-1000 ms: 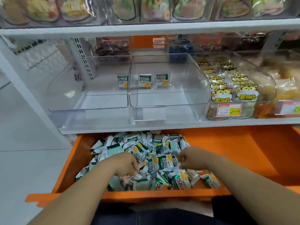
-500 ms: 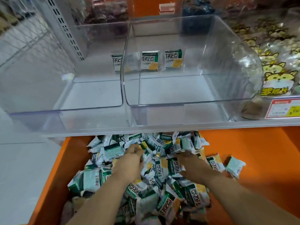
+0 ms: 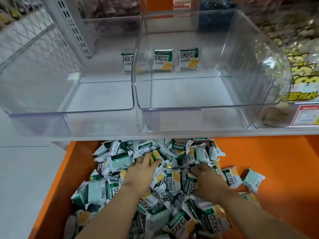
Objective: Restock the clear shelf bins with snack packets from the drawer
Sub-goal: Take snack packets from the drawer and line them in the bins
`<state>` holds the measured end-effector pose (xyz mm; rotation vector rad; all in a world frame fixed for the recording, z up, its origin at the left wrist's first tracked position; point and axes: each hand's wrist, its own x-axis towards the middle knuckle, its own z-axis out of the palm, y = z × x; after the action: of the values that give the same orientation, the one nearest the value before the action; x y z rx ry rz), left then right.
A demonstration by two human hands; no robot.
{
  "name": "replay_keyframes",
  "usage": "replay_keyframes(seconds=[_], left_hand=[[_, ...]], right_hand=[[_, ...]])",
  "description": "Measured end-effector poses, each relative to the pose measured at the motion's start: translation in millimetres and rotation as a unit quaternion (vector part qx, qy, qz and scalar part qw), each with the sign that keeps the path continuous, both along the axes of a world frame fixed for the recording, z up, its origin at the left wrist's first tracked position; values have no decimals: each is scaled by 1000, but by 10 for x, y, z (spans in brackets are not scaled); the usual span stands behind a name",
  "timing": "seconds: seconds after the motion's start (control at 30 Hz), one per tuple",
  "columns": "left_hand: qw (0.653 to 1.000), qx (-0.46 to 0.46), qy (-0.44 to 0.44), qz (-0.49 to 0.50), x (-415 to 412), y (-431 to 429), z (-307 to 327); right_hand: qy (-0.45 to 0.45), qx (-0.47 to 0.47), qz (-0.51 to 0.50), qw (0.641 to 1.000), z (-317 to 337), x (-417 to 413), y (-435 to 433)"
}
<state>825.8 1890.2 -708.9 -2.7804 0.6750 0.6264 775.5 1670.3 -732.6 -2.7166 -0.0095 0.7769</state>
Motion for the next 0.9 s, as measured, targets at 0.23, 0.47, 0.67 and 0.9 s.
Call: replay_keyframes(seconds=[0.23, 0.47, 0.67, 0.9], left_hand=[[999, -22, -33, 9, -33, -2, -81], [997, -61, -32, 20, -28, 33, -66], [997, -69, -12, 28, -27, 44, -39], [997, -67, 6, 35, -34, 40, -15]], right_hand=[[-25, 62, -123, 990, 99, 62, 71], [41, 129, -2, 991, 202, 403, 353], [100, 68, 29, 992, 34, 357, 517], [111, 58, 38, 991, 40, 260, 465]])
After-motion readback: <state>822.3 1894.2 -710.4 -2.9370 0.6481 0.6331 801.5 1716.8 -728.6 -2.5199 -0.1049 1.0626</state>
